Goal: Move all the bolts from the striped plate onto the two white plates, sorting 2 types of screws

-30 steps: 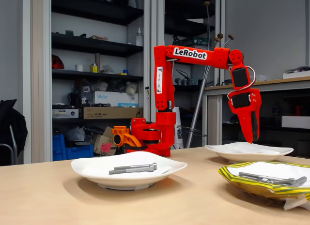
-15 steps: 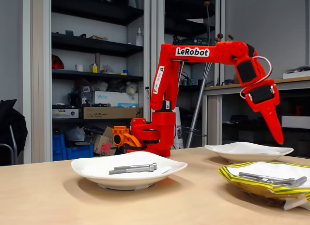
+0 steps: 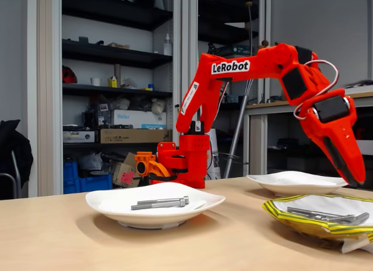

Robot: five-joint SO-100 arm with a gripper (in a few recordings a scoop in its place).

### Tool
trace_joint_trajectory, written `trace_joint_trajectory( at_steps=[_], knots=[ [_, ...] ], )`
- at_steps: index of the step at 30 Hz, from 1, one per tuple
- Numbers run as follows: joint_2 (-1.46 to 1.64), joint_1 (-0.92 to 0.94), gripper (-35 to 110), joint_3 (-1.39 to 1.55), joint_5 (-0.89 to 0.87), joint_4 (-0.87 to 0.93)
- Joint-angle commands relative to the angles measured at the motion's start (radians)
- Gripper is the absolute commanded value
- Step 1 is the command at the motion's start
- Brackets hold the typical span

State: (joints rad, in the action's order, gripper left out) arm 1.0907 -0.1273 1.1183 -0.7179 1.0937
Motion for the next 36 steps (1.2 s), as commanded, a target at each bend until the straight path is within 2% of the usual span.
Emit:
trace_joint_trajectory(
  at_steps=[1,26,36],
  knots=[
    [-0.008,0.023,8,-0.055,0.020,0.009],
    [-0.255,0.121,9,-0.311,0.021,0.086],
    [-0.331,0.124,0,-0.400,-0.002,0.123]
  ],
)
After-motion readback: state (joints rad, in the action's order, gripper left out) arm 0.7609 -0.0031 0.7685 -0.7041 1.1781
